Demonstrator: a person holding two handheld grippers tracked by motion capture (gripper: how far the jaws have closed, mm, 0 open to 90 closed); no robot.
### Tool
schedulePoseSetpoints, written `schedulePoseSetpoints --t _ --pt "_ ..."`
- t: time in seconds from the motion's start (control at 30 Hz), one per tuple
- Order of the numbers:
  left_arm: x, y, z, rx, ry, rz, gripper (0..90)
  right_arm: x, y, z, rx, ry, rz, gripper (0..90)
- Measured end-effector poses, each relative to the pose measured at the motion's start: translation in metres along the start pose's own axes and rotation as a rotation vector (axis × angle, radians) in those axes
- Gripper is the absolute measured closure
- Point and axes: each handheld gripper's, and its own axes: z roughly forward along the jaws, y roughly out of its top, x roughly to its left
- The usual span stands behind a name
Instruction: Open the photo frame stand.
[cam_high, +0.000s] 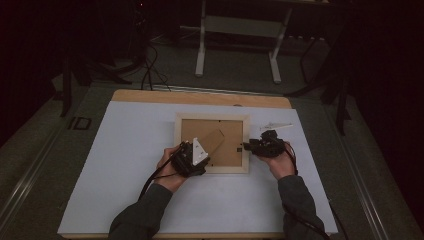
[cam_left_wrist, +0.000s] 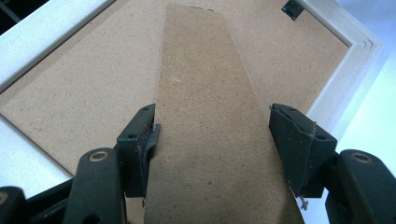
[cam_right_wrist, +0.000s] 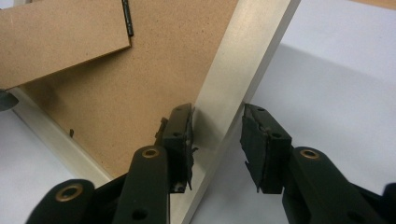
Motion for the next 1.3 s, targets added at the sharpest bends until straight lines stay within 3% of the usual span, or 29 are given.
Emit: schedulePoseSetpoints --t 0.27,0.7,1.07,1.2,1.3 --pt "-0.001 0.000 0.000 -0.011 0.006 -0.002 38.2 -0.006 0.008 0.002 0.036 0.036 0.007 59.4" --pt "-0.006 -0.001 -0.003 -0.038 0.031 0.038 38.2 -0.014 0.016 0.007 0.046 0.089 0.037 51.1" --pt "-0.005 -0.003 -0.003 -0.046 0.025 0.039 38.1 -0.017 0.014 0.006 0.043 0.126 0.070 57.0" --pt "-0.003 -0.004 -0.003 -0.049 0.008 0.018 38.1 -0.016 0.012 0.005 0.033 0.120 0.074 57.2" --pt "0.002 -0.004 -0.002 -0.049 -0.029 -0.020 38.0 -0.016 0.011 0.005 0.024 0.113 0.079 57.4"
